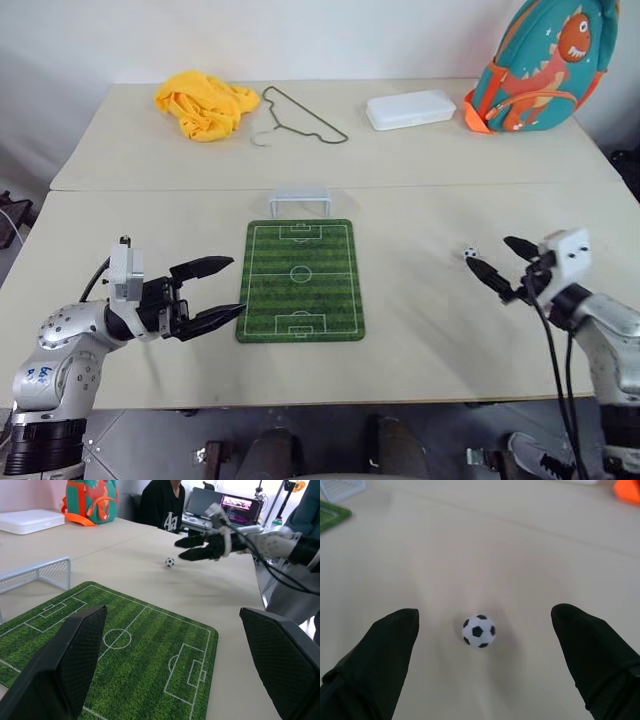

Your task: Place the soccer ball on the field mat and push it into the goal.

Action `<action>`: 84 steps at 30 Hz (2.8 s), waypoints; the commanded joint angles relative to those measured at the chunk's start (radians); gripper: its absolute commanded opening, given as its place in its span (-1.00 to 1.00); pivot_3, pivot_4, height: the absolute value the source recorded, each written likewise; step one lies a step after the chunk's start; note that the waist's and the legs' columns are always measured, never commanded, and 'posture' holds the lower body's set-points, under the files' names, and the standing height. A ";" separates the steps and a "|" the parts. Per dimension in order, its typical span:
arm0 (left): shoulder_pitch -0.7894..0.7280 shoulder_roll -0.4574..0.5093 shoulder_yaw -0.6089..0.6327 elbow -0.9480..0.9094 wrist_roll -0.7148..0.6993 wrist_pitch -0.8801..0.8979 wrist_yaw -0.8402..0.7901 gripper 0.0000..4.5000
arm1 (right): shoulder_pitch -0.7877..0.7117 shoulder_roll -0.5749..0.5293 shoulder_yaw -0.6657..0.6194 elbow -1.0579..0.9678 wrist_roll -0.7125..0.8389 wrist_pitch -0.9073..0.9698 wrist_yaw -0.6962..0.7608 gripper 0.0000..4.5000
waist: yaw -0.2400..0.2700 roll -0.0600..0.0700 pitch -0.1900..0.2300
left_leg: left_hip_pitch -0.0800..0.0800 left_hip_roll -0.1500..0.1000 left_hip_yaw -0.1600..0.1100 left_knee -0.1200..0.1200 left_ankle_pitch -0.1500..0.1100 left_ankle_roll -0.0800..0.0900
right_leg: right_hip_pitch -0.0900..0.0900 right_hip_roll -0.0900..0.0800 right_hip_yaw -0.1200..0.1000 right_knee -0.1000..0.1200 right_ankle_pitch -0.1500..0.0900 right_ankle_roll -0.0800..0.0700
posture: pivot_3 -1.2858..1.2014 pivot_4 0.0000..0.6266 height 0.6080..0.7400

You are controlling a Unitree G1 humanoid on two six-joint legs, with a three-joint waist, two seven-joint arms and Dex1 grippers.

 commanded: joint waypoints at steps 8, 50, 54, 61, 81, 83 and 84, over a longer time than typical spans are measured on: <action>0.011 -0.012 0.019 -0.058 -0.002 -0.013 0.039 1.00 | -0.112 0.026 0.052 0.141 -0.063 -0.059 0.011 0.82 | -0.013 0.000 0.000 | 0.000 0.001 0.001 0.000 0.000 0.000 | 0.000 0.001 0.001 0.000 0.000 0.000 | 0.03 -0.52 1.00; 0.218 0.028 0.042 0.075 0.124 -0.249 -0.122 1.00 | -0.298 0.320 0.721 -0.111 -0.223 0.001 0.413 -0.62 | -0.040 -0.002 0.000 | 0.001 0.002 0.002 -0.001 -0.001 -0.001 | -0.003 0.003 0.004 0.002 0.000 -0.001 | 0.03 -0.52 1.00; 0.221 0.026 0.040 0.065 0.124 -0.246 -0.114 1.00 | -0.306 0.350 0.727 -0.105 -0.225 0.011 0.407 -0.62 | -0.040 -0.002 0.000 | 0.001 0.002 0.002 -0.001 -0.001 -0.001 | -0.003 0.003 0.004 0.002 0.000 -0.001 | 0.03 -0.52 1.00; 0.243 0.027 0.051 0.049 0.122 -0.245 -0.102 1.00 | -0.321 0.361 0.746 -0.068 -0.257 0.005 0.418 -0.62 | -0.042 -0.002 0.000 | 0.001 0.002 0.002 -0.001 -0.001 -0.001 | -0.003 0.003 0.004 0.002 0.000 -0.001 | 0.03 -0.52 1.00; 0.246 0.022 0.054 0.058 0.124 -0.256 -0.090 1.00 | -0.355 0.413 0.760 -0.035 -0.289 0.007 0.404 -0.62 | -0.041 -0.002 0.000 | 0.001 0.002 0.002 -0.001 -0.001 -0.001 | -0.003 0.003 0.004 0.002 0.000 -0.001 | 0.03 -0.52 1.00; 0.244 0.023 0.055 0.060 0.124 -0.255 -0.090 1.00 | -0.348 0.412 0.759 -0.027 -0.291 0.009 0.400 -0.62 | -0.042 -0.002 0.000 | 0.001 0.002 0.003 -0.001 -0.001 -0.001 | -0.003 0.003 0.004 0.002 0.000 -0.001 | 0.03 -0.52 1.00; 0.242 0.024 0.056 0.063 0.124 -0.255 -0.090 1.00 | -0.345 0.411 0.758 -0.025 -0.291 0.011 0.399 -0.62 | -0.042 -0.002 0.000 | 0.001 0.002 0.002 -0.001 -0.001 -0.001 | -0.003 0.003 0.004 0.002 0.000 -0.001 | 0.03 -0.52 1.00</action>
